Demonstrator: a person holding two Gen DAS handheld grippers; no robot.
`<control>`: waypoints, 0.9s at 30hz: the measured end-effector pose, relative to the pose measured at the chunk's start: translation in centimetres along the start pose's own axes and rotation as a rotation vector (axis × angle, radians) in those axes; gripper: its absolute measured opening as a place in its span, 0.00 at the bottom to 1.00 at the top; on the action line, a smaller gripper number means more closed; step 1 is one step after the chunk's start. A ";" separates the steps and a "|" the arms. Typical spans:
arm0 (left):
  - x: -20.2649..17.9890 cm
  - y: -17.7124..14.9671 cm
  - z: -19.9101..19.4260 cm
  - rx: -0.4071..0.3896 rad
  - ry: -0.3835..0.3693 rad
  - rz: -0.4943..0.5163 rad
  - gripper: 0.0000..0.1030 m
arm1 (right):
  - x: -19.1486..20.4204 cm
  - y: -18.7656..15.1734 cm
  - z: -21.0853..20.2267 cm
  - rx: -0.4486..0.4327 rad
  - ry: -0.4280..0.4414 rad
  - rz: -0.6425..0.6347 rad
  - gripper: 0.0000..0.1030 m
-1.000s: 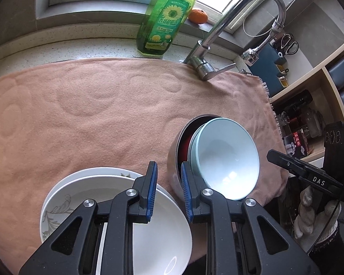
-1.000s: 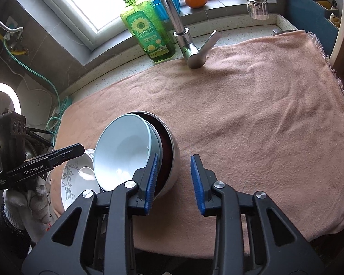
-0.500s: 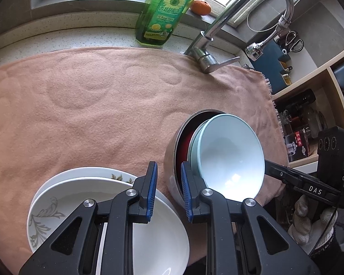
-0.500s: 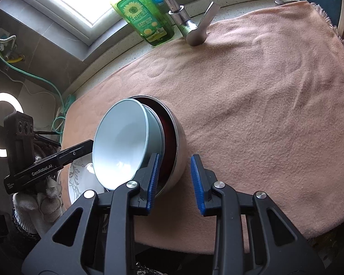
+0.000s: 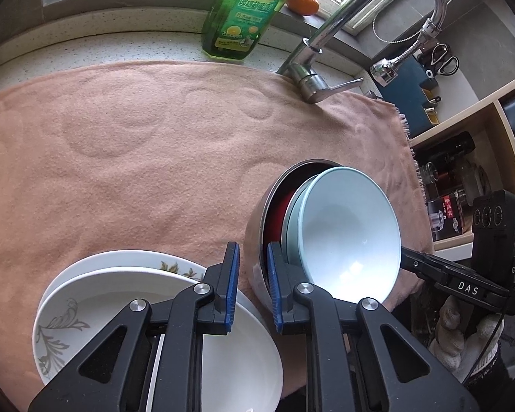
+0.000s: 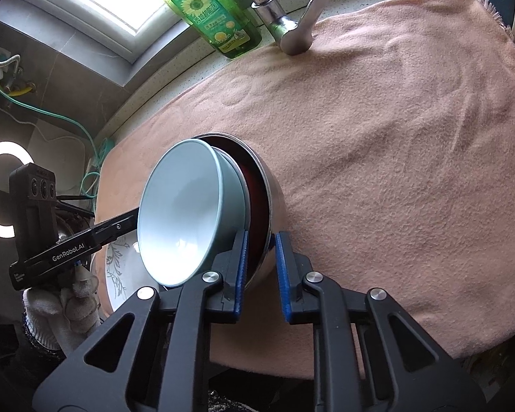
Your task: Organize plates and bowls
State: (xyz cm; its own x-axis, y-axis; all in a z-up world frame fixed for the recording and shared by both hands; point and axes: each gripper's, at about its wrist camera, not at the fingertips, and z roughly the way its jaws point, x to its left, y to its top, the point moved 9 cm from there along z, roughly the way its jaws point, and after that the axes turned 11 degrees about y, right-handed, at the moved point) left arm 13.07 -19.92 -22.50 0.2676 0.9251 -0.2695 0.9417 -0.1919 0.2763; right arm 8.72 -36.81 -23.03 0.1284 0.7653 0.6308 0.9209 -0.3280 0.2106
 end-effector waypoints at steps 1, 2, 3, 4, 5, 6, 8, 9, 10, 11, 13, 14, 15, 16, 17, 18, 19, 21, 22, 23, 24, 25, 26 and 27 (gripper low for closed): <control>-0.1 -0.1 0.1 0.003 0.001 0.005 0.14 | 0.0 0.0 0.1 0.003 -0.005 -0.002 0.16; -0.1 -0.1 0.3 0.006 0.004 0.009 0.13 | 0.0 0.0 0.1 0.004 -0.007 -0.001 0.16; -0.2 -0.1 0.4 0.011 0.006 0.011 0.12 | 0.0 0.1 0.1 0.004 -0.007 0.001 0.16; -0.2 -0.2 0.6 0.018 0.003 0.013 0.11 | 0.0 0.1 0.2 0.006 -0.008 0.000 0.16; -0.3 -0.2 0.7 0.023 0.000 0.015 0.11 | 0.0 0.1 0.2 0.010 -0.011 -0.004 0.16; -0.4 -0.3 0.8 0.025 -0.002 0.016 0.11 | 0.1 0.1 0.2 0.013 -0.014 -0.010 0.15; -0.5 -0.2 0.9 0.023 0.002 0.022 0.10 | 0.1 0.1 0.3 0.022 -0.025 -0.020 0.15; -0.6 -0.2 0.9 0.022 0.004 0.025 0.10 | 0.1 0.1 0.3 0.026 -0.027 -0.025 0.15; -0.6 -0.2 0.9 0.021 0.004 0.026 0.10 | 0.0 0.1 0.3 0.027 -0.027 -0.027 0.15; -0.6 -0.2 0.9 0.022 0.006 0.028 0.10 | 0.0 0.1 0.4 0.030 -0.025 -0.028 0.15; -0.7 -0.1 0.9 0.019 0.014 0.037 0.10 | -0.1 0.2 0.4 0.034 -0.024 -0.029 0.15; -0.7 -0.1 0.9 0.017 0.019 0.043 0.10 | -0.1 0.2 0.4 0.036 -0.024 -0.029 0.14; -0.8 -0.1 0.8 0.014 0.023 0.048 0.10 | 0.0 0.3 0.4 0.037 -0.027 -0.029 0.14; -0.9 0.0 0.8 0.011 0.029 0.055 0.10 | 0.0 0.3 0.4 0.038 -0.030 -0.032 0.14; -0.9 0.0 0.8 0.009 0.033 0.059 0.10 | 0.0 0.3 0.4 0.039 -0.032 -0.036 0.14; -1.0 0.1 0.8 0.006 0.035 0.060 0.10 | 0.1 0.4 0.4 0.038 -0.034 -0.040 0.14; -1.0 0.2 0.8 0.002 0.033 0.060 0.10 | 0.1 0.4 0.4 0.037 -0.037 -0.044 0.14; -1.1 0.4 0.7 -0.004 0.031 0.057 0.10 | 0.2 0.5 0.3 0.034 -0.038 -0.046 0.13; -1.0 0.5 0.6 -0.008 0.030 0.055 0.10 | 0.2 0.6 0.2 0.033 -0.038 -0.046 0.13; -1.1 0.6 0.6 -0.010 0.032 0.057 0.10 | 0.2 0.6 0.2 0.035 -0.039 -0.049 0.13; -1.2 0.7 0.5 -0.015 0.034 0.062 0.10 | 0.3 0.7 0.2 0.036 -0.043 -0.054 0.13; -1.2 0.7 0.5 -0.017 0.036 0.067 0.10 | 0.3 0.7 0.2 0.036 -0.049 -0.061 0.13; -1.2 0.7 0.6 -0.019 0.038 0.071 0.10 | 0.3 0.7 0.3 0.037 -0.055 -0.066 0.13; -1.2 0.8 0.6 -0.021 0.041 0.075 0.10 | 0.2 0.7 0.3 0.036 -0.058 -0.065 0.13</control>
State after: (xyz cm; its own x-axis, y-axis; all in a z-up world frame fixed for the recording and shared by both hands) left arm 13.60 -21.40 -22.49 0.3281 0.9211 -0.2094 0.9149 -0.2546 0.3133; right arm 9.50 -36.68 -22.98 0.0878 0.8153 0.5723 0.9404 -0.2573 0.2222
